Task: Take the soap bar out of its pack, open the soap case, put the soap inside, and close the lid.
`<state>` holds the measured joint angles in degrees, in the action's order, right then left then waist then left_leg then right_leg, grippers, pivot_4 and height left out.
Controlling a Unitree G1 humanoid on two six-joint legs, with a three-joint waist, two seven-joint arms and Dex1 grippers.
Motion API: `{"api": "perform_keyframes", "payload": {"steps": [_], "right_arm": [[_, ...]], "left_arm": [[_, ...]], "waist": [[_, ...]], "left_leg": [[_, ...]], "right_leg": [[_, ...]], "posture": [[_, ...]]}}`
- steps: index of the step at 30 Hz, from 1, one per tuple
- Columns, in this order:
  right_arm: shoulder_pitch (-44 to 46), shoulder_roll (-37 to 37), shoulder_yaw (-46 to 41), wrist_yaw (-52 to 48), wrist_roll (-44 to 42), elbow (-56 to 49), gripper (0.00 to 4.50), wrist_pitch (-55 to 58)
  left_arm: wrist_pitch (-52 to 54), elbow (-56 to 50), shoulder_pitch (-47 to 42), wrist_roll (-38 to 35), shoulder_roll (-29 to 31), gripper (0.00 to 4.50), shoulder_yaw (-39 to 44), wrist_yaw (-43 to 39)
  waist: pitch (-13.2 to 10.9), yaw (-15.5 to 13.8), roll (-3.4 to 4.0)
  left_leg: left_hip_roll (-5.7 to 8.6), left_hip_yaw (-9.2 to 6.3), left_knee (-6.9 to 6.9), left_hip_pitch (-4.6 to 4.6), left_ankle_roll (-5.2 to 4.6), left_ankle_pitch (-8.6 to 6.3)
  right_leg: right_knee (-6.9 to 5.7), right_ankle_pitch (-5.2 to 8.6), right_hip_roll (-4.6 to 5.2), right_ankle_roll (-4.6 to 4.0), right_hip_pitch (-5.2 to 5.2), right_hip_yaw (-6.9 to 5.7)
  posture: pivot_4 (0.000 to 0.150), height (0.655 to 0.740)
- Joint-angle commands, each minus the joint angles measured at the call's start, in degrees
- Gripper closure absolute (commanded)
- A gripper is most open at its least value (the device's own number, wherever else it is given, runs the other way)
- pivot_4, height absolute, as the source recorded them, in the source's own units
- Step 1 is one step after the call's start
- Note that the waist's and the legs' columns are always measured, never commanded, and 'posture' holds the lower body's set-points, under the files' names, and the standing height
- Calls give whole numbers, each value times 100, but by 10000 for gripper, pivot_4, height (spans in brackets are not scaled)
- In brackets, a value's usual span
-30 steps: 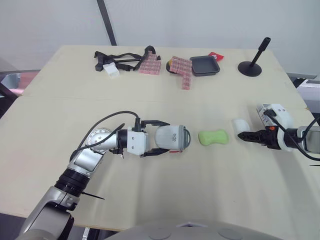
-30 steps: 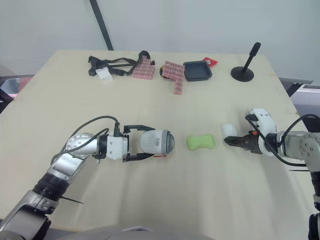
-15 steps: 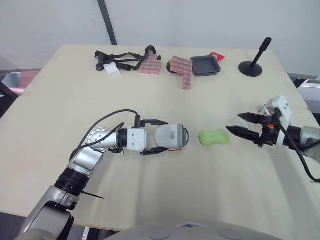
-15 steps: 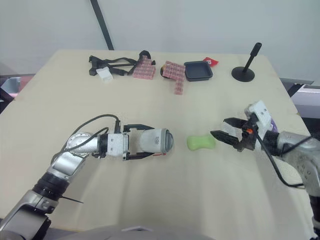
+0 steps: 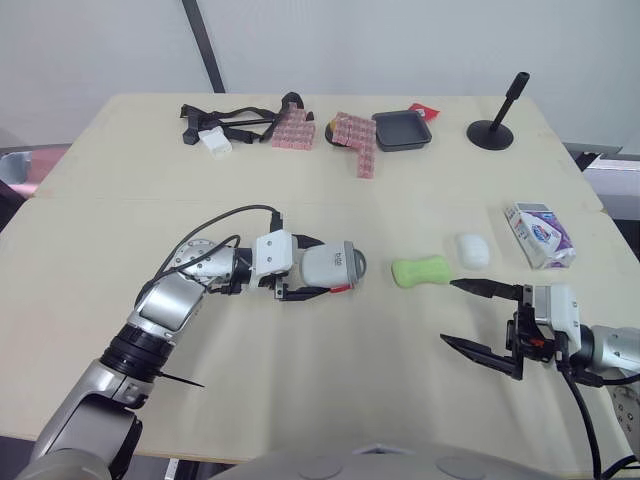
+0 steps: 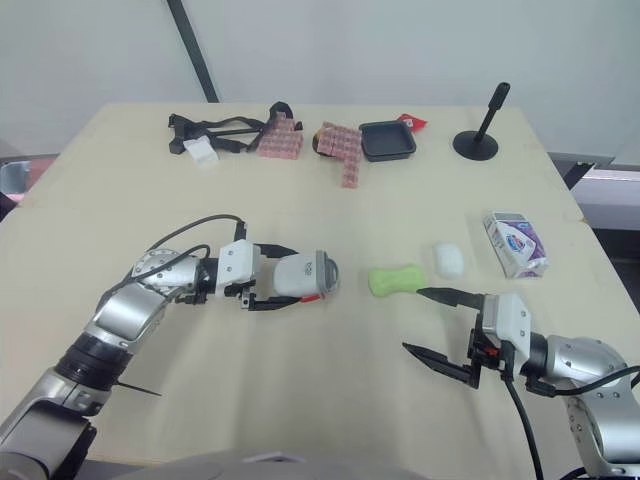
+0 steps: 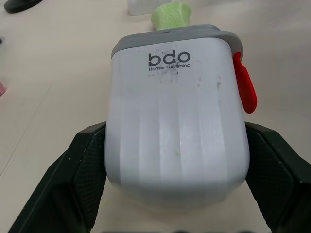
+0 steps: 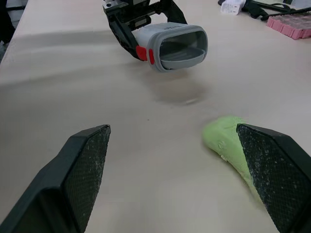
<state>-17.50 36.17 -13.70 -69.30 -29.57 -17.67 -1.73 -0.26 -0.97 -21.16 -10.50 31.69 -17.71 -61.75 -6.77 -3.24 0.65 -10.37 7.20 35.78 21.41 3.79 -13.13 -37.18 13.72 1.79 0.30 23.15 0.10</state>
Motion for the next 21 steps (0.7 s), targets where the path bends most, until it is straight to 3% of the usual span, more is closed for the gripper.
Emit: {"api": "perform_keyframes", "payload": {"steps": [1, 9, 21], "right_arm": [[-89, -37, 140, -109, 118, 45, 393, -381], [-68, -52, 321, 121, 155, 27, 393, -392], [-168, -64, 403, 238, 169, 66, 393, -436]], "left_arm": [[14, 11, -298, 358, 173, 10328, -64, -83], [-69, 173, -646, 673, 222, 10328, -201, -320], [661, -29, -1337, 1259, -23, 10328, -720, -427]], "waist": [[0, 3, -1], [0, 15, 0], [0, 14, 0]], "left_leg": [[-1, -2, 0, 1, 0, 0], [1, -5, 0, 3, -3, -1], [2, -5, -1, 4, -4, 0]], "right_leg": [[0, 0, -1, 0, 0, -3], [1, 0, 1, 0, 0, -5], [1, 0, 2, 0, 0, -6]], "posture": [[1500, 7400], [1500, 7400], [1500, 7400]]}}
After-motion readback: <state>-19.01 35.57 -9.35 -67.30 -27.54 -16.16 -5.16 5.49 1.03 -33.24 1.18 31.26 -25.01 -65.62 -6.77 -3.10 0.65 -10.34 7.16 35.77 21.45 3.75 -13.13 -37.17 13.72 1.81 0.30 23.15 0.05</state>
